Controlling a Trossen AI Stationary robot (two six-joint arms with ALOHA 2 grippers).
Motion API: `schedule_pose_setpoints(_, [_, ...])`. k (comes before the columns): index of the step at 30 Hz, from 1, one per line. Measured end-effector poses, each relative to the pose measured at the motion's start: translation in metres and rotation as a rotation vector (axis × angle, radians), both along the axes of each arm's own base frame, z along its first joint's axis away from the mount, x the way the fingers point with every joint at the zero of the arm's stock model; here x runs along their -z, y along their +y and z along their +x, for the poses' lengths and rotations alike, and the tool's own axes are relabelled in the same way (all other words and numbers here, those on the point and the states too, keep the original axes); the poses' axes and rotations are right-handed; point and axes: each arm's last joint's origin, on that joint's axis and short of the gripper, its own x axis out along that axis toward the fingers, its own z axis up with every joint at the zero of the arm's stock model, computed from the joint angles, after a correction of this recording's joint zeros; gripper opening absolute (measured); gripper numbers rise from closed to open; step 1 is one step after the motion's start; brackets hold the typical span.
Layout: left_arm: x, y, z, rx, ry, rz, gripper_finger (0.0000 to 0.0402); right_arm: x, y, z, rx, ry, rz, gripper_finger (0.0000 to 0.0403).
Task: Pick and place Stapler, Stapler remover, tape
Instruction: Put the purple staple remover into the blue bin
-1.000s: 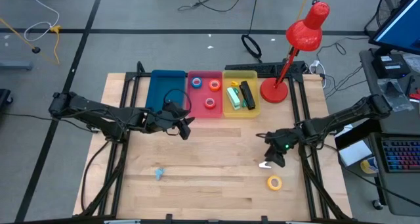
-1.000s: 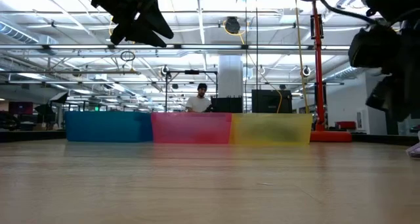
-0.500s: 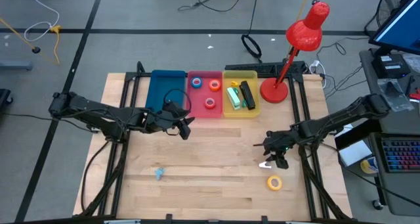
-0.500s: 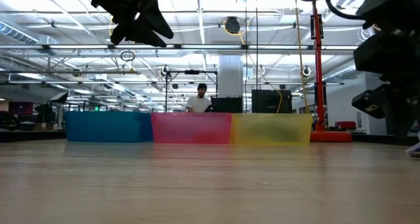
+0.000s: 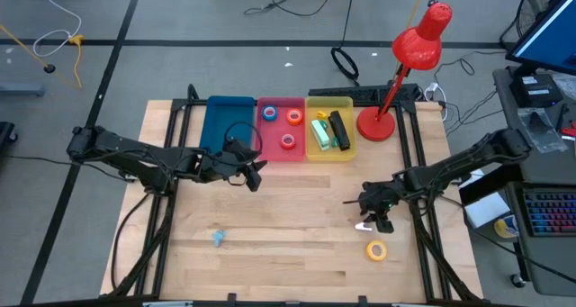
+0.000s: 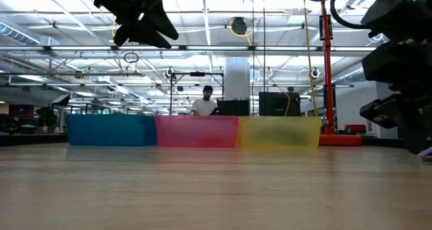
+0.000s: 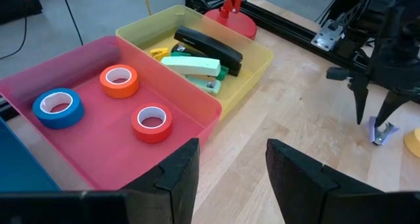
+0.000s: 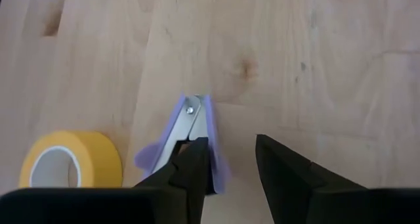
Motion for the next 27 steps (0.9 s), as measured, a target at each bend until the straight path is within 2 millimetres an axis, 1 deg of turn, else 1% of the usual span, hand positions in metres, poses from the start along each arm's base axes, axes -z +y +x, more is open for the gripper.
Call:
schedule_pose_setpoints(15, [0.0000,0.0000,0.0000,-0.001,0.000,0.001,0.0177,0.0037,-0.0004,-0.0023,-0.031,0.041,-0.024,0.0039])
schedule_pose_setpoints(19, [0.0000,0.0001,0.0000,-0.001,0.000,0.001,0.0177,0.0042,-0.0007,-0.0032,-0.032,0.052,-0.026,0.0010])
schedule_pose_setpoints(27, [0.0000,0.0001,0.0000,-0.001,0.000,0.002,0.0177,0.0046,-0.0009,-0.0035,-0.020,0.058,-0.027,0.0003])
